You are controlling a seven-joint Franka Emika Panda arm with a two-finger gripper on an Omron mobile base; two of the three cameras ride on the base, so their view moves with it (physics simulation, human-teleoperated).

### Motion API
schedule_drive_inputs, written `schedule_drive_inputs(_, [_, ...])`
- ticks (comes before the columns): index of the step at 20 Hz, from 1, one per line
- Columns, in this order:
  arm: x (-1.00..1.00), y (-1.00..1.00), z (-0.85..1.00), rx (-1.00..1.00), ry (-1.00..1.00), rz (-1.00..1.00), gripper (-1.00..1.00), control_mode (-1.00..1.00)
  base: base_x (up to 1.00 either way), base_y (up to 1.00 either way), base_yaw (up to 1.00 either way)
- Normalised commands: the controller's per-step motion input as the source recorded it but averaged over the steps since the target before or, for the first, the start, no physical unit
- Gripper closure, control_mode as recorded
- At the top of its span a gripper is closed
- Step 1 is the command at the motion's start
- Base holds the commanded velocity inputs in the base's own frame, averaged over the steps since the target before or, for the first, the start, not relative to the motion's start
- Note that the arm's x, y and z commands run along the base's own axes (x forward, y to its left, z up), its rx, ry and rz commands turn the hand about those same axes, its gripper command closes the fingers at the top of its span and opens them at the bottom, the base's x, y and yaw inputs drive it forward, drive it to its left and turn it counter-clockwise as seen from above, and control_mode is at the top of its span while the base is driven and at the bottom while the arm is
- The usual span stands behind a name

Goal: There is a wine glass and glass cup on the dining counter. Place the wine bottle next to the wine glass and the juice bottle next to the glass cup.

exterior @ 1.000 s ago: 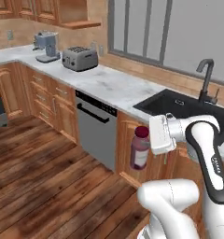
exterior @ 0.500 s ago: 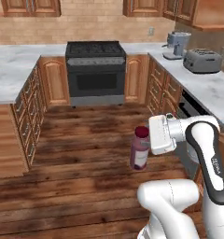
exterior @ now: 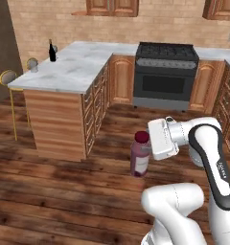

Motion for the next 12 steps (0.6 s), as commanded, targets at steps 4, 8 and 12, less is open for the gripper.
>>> schedule_drive_inputs(4, [0.0,0.0,0.0,0.0,0.0,0.0,1.0,1.0,0.61,0.75,0.02])
schedule_drive_inputs(8, [0.0,0.0,0.0,0.0,0.0,0.0,1.0,1.0,0.7,0.71,0.0])
schedule_drive_inputs(12, [0.0,0.0,0.0,0.0,0.0,0.0,1.0,1.0,0.71,0.7,0.0])
